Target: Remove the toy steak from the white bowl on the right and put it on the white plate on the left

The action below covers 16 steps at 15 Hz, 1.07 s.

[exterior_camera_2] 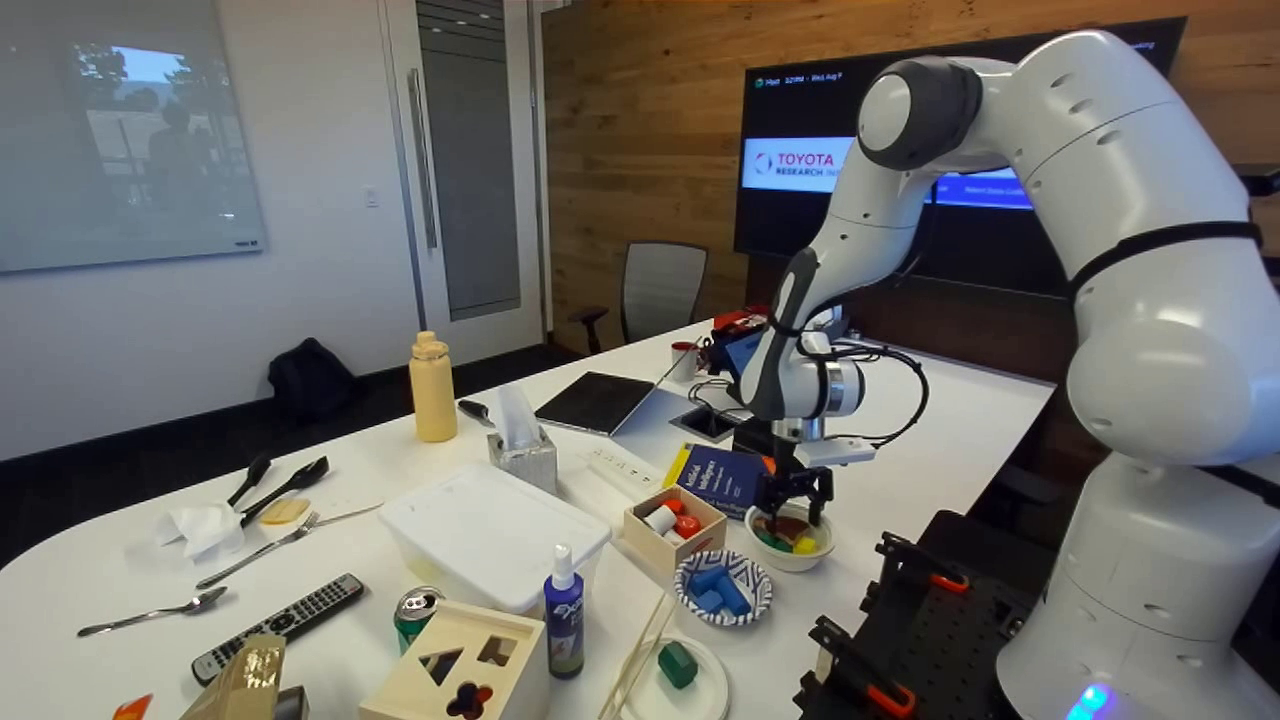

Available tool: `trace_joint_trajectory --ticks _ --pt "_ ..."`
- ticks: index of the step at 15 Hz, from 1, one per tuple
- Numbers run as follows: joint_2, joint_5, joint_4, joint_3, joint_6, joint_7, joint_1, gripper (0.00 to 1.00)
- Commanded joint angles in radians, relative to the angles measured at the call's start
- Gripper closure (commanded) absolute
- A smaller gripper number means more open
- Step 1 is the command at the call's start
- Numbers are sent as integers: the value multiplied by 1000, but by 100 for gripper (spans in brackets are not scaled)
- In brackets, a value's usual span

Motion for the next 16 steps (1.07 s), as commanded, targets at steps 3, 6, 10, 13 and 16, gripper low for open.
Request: trace_joint_trajectory --ticks 3,6,10,13,16 --pt "24 -28 30 -12 -9 39 12 0" --pt "34 -30 43 -15 -7 43 16 0" --pt "56 -32 63 -18 -5 48 21 0" --pt "64 -32 70 -15 0 48 22 0" --pt "62 -33 72 -16 0 48 26 32"
